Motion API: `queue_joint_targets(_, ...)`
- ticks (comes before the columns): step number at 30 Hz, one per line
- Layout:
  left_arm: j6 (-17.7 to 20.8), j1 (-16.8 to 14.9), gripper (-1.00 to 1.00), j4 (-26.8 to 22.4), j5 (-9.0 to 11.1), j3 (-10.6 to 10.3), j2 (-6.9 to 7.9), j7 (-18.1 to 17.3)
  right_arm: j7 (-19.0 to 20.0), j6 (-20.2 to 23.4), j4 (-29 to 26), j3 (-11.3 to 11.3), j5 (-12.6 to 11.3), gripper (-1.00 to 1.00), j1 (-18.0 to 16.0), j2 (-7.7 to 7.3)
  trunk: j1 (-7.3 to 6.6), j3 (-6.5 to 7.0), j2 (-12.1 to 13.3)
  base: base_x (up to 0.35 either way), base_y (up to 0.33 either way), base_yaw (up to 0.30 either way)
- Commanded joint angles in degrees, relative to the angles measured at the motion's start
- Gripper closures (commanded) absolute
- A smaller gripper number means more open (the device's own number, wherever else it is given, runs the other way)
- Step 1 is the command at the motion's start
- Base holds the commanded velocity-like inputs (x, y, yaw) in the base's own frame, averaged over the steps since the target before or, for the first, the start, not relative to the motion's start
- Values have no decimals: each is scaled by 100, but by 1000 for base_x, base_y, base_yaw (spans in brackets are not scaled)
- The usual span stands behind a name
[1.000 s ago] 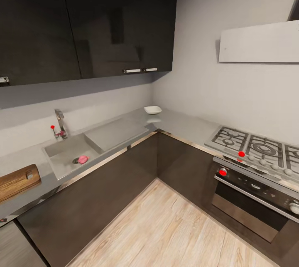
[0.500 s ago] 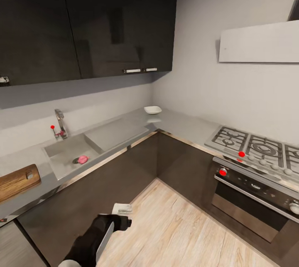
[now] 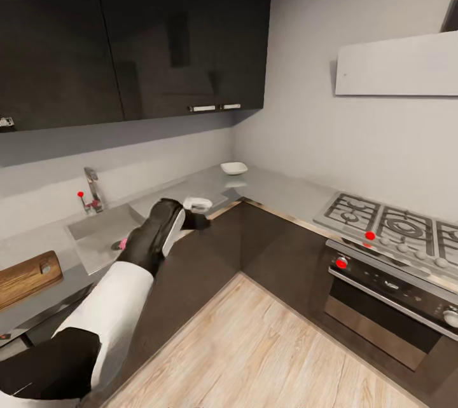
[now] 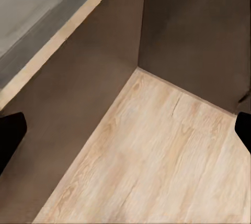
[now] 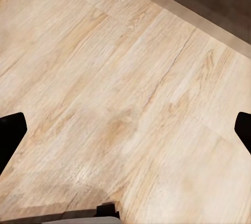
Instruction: In the kitchen, take the Vidalia onion out of the sink, dice it on the chopping board with the paring knife, put the diced onion into the bowl on the countertop, then place both the paring knife and the chopping board into the sink.
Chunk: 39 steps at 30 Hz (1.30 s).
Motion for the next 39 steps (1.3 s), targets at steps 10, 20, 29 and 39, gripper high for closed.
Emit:
queue_joint_targets(10, -84, -3172, -100, 3181, 53, -7, -21, -1, 0, -25, 60, 19, -32, -100, 2, 72, 4, -12, -9, 0, 0, 0)
queue_joint_targets(20, -303, -3463, -100, 3500, 72, -15, 26, -16, -2, -26, 83, 19, -34, -100, 2, 78, 4, -12, -9, 1, 0, 0)
queue_joint_targets(29, -322, -3369, -100, 3538, 64, -23, 58, -10, -1, -26, 88, 19, -38, -100, 2, 78, 4, -12, -9, 219, 0, 0)
queue_joint_targets(39, -333, -3159, -100, 3513, 55, -24, 69, -9, -2, -15, 88, 19, -39, -100, 2, 93, 4, -12, -9, 317, 0, 0)
